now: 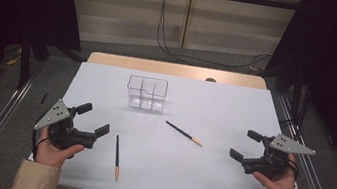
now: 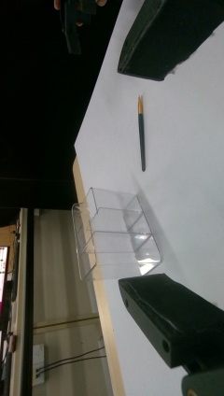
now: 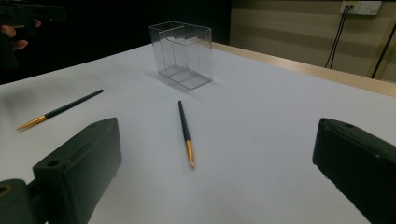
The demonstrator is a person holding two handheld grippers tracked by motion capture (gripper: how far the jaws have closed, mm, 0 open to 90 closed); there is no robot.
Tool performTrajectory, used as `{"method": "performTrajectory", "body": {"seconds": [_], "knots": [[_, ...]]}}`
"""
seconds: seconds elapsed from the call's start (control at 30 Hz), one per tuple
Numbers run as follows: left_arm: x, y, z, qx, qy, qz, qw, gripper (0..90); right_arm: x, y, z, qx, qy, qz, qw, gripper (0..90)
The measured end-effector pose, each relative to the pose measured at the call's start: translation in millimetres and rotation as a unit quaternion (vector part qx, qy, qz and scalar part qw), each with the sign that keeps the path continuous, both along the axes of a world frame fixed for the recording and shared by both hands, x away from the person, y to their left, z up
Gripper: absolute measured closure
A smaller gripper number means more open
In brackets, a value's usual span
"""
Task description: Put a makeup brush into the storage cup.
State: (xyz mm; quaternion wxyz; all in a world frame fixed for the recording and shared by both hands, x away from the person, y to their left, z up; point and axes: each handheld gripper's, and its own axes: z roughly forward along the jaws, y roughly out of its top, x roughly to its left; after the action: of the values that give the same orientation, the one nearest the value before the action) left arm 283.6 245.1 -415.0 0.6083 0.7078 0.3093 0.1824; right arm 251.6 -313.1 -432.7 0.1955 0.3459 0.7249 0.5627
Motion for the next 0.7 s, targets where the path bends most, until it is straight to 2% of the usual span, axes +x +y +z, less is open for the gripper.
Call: {"method": "performTrajectory", "body": {"seconds": [0.33, 0.4, 0.47, 0.7], "knots": [[1.6, -9.3, 1.5, -0.003, 0.006, -0.009, 0.9999, 0.5, -0.6, 2.9, 0.9, -0.006, -0.001, 0.001, 1.0000, 0.6], [2.7, -11.8, 1.5, 0.006, 0.009, -0.015, 0.9998, 0.6, -0.9, 2.3, 0.8, -0.006, -0.001, 0.001, 1.0000, 0.6], [3.5, -16.3, 0.8, 0.000, 0.016, -0.019, 0.9997, 0.6, -1.1, 1.9, 1.0, -0.005, -0.001, 0.000, 1.0000, 0.6], [5.7, -28.2, -0.7, 0.011, 0.030, -0.034, 0.9989, 0.8, -1.2, 1.0, 0.9, -0.006, -0.001, -0.002, 1.0000, 0.6]]}}
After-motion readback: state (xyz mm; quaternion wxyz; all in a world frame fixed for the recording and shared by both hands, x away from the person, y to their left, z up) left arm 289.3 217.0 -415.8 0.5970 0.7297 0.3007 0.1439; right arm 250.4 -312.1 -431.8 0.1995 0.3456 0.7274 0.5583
